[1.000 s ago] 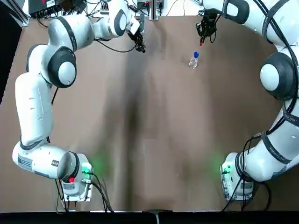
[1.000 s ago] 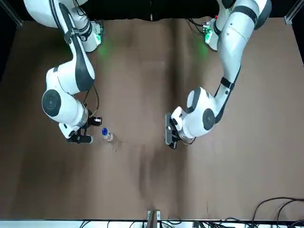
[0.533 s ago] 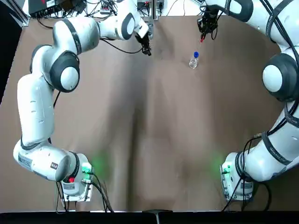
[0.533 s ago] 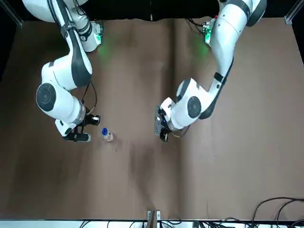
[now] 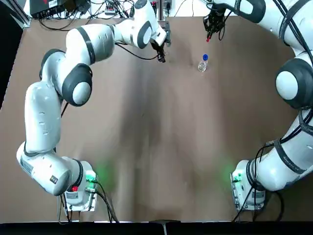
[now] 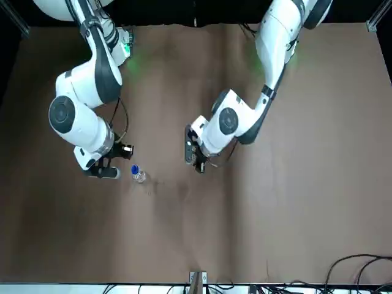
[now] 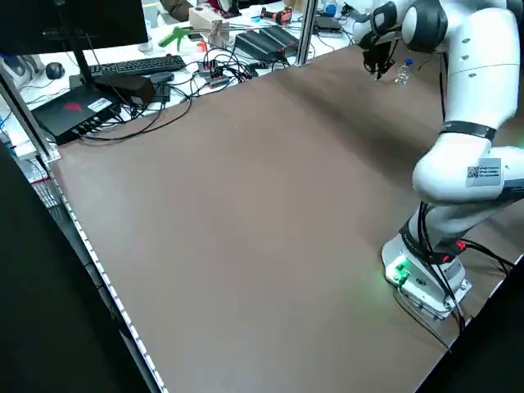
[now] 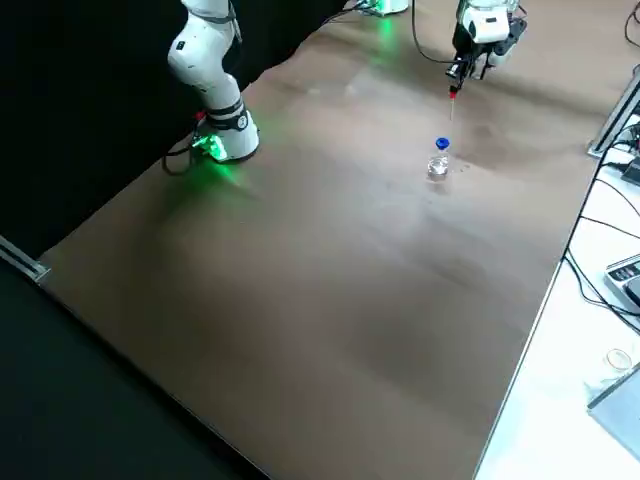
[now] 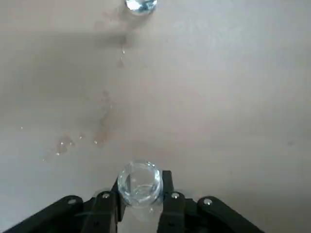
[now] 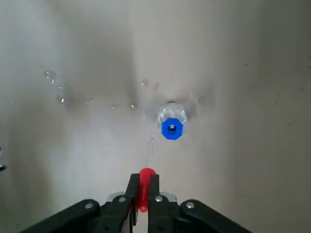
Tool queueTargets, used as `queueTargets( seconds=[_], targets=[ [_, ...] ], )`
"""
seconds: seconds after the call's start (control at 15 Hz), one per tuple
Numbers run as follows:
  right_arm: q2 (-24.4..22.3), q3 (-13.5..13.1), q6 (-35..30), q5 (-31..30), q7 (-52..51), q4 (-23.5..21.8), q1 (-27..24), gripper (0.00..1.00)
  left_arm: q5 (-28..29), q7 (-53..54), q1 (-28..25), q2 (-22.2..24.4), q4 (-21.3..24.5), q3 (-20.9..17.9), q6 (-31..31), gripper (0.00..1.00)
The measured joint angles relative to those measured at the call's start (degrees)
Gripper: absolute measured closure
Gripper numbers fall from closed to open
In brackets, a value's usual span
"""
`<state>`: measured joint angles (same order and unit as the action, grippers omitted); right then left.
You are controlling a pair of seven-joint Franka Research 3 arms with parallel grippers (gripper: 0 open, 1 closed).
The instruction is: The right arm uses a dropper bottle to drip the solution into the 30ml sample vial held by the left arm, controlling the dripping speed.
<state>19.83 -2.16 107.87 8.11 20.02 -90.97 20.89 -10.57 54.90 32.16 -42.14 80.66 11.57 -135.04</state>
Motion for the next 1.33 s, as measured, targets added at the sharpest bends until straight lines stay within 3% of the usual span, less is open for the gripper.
queueTargets(
  seconds=[0.33, 1.33],
  targets=[
    [-0.02, 1.30, 0.01, 3.33, 0.10, 1.54, 0.64, 0.89, 0.02, -3.81, 7.03, 0.00, -1.10, -5.73, -0.07, 0.69],
    [-1.16, 1.90, -0.06, 12.79, -0.15, 3.65, 1.24, 0.88, 0.03, -3.83, 7.66, -0.34, -1.03, -6.56, -4.96, 0.69]
  ],
)
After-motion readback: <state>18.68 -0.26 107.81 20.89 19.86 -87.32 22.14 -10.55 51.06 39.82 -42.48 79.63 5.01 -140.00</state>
